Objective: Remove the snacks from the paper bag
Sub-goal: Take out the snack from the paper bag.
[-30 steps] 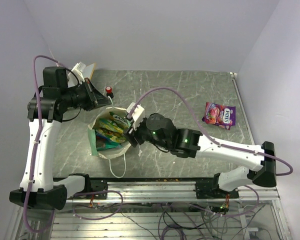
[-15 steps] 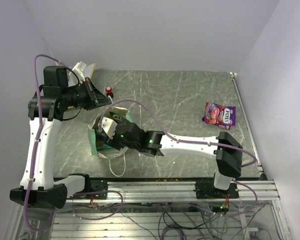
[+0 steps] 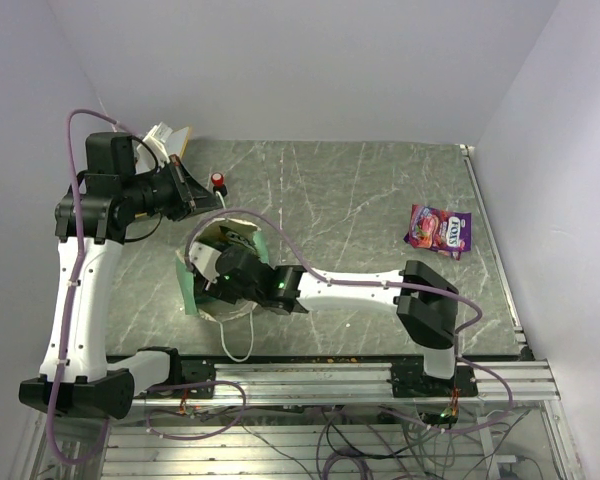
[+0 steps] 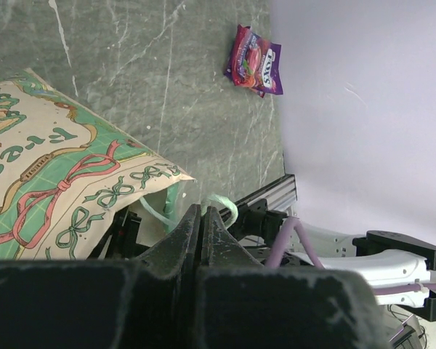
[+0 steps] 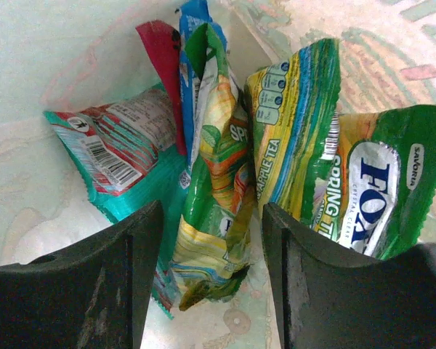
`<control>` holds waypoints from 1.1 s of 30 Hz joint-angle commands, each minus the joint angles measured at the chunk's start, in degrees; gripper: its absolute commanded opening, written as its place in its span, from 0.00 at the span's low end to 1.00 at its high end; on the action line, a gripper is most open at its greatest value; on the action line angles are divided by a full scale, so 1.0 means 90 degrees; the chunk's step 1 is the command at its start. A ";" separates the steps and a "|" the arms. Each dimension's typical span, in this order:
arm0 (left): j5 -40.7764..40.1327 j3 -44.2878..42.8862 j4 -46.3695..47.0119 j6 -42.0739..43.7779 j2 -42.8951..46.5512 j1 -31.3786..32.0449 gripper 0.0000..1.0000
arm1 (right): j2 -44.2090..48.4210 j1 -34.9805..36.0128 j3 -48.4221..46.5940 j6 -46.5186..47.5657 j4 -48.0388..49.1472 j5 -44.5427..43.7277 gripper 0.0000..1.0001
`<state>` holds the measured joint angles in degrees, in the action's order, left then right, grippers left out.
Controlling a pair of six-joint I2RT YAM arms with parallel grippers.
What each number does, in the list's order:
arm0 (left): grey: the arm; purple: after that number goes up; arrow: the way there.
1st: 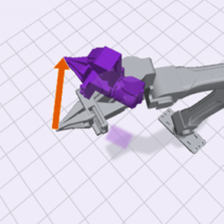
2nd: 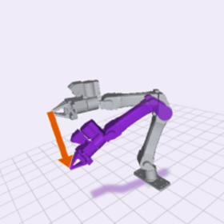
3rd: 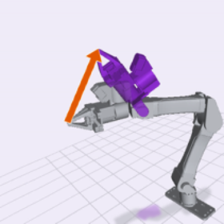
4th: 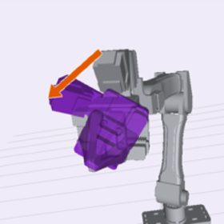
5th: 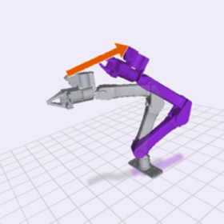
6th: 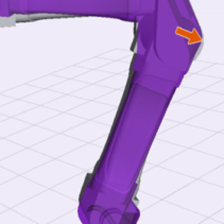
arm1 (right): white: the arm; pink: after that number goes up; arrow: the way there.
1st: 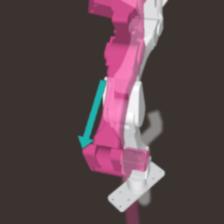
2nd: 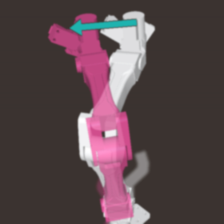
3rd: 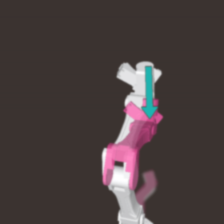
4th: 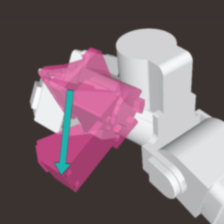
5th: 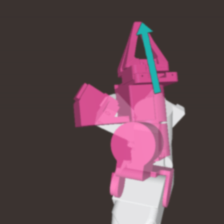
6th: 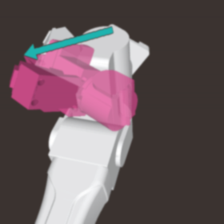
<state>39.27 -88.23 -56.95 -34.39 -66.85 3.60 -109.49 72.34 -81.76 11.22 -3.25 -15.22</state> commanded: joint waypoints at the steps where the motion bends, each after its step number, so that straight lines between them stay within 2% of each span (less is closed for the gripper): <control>1: 0.0169 -0.0018 0.0156 0.0105 0.0141 0.0050 0.07 | -0.0216 -0.0047 -0.0054 0.0011 0.0106 -0.0375 0.56; 5: 0.0111 0.0050 0.0128 0.0115 0.0193 0.0050 0.07 | -0.0268 -0.0092 -0.0016 0.0053 0.0075 -0.0540 0.49; 13: 0.0015 0.0200 0.0294 -0.0036 0.0315 0.0050 0.07 | 0.0001 -0.0123 0.0226 0.0181 0.0317 -0.0328 0.19; 19: -0.0073 0.0151 0.0319 -0.0138 0.0311 0.0050 0.07 | 0.0343 -0.0119 0.0151 0.0174 0.0191 -0.0064 0.00; 28: -0.0131 0.0267 0.0692 -0.0402 0.0275 0.0050 0.07 | 0.0908 -0.0113 0.0062 -0.0284 -0.0314 0.0405 0.00; 33: -0.0223 0.0121 0.0704 -0.0443 0.0224 0.0050 0.07 | 0.1421 -0.0117 0.0201 -0.0356 -0.0494 0.0295 0.00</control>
<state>37.65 -86.17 -53.49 -37.23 -64.90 3.60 -101.97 71.31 -80.27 9.41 -7.84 -12.64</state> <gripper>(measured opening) 0.072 0.014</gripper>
